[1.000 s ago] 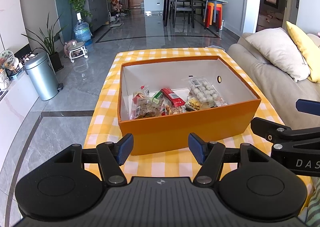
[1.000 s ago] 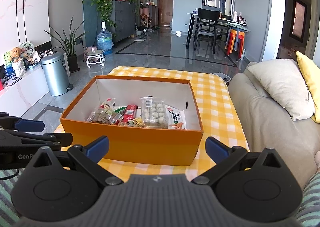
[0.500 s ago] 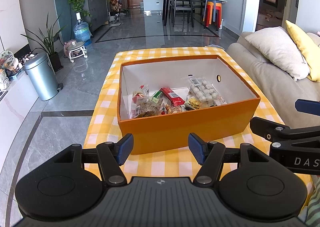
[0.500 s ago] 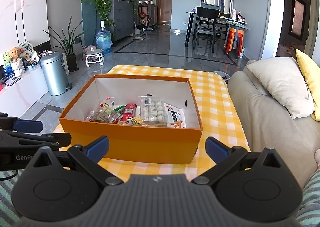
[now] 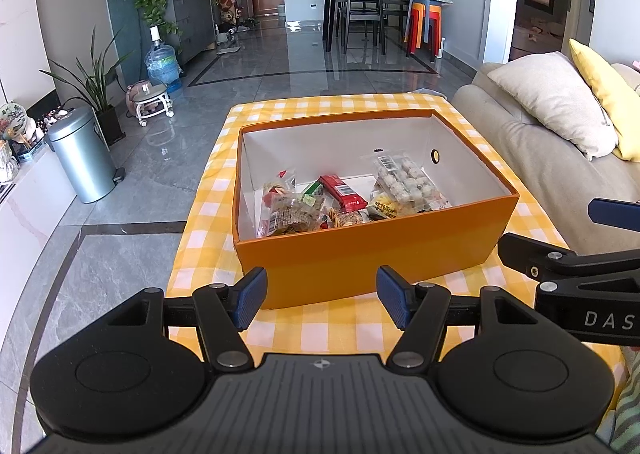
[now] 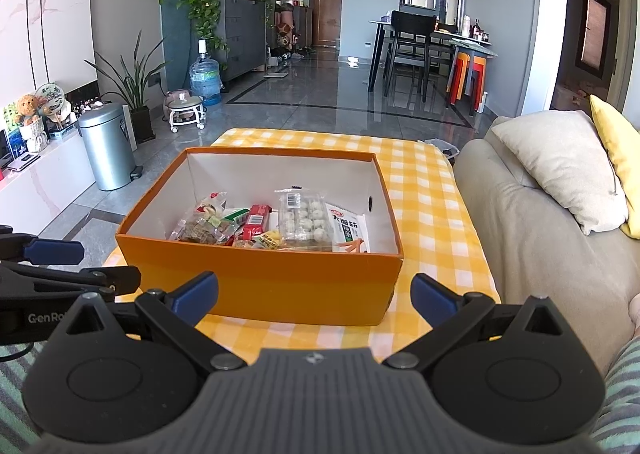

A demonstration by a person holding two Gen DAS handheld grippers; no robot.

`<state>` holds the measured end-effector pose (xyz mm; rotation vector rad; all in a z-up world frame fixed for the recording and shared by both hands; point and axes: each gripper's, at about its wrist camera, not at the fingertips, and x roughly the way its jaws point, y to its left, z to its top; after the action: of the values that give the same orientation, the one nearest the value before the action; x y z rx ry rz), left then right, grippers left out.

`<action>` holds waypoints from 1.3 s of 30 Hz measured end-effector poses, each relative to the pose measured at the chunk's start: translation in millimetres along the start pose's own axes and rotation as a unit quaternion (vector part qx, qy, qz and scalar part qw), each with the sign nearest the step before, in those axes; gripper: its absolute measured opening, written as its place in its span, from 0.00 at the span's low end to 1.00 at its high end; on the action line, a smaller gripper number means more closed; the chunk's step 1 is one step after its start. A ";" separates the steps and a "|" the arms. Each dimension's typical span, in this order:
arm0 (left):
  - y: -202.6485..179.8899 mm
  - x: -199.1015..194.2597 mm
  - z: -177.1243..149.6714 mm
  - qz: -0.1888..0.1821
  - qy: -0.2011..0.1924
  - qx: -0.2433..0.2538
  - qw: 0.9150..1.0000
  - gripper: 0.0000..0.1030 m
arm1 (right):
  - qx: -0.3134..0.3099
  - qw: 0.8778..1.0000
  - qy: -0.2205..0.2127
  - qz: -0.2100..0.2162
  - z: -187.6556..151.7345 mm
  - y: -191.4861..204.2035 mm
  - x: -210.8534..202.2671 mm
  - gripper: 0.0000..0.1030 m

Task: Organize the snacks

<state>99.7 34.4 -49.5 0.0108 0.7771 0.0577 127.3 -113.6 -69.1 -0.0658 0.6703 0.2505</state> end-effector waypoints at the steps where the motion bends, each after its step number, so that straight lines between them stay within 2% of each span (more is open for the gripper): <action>1: 0.1 0.0 0.0 0.001 0.000 0.000 1.000 0.72 | 0.001 1.000 0.000 0.000 0.0 0.1 -0.2 0.96; 21: 1.2 2.8 -1.6 -0.014 0.017 0.008 1.000 0.72 | 0.004 1.000 0.010 -0.002 -2.7 -0.2 2.0 0.96; 39: -0.6 0.9 -1.0 -0.010 0.011 0.017 1.000 0.72 | 0.011 1.000 0.026 -0.003 -2.6 -2.6 6.2 0.96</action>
<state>99.6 33.8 -50.9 0.0344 0.7993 0.0249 131.1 -115.2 -75.1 -0.0538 0.7243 0.2364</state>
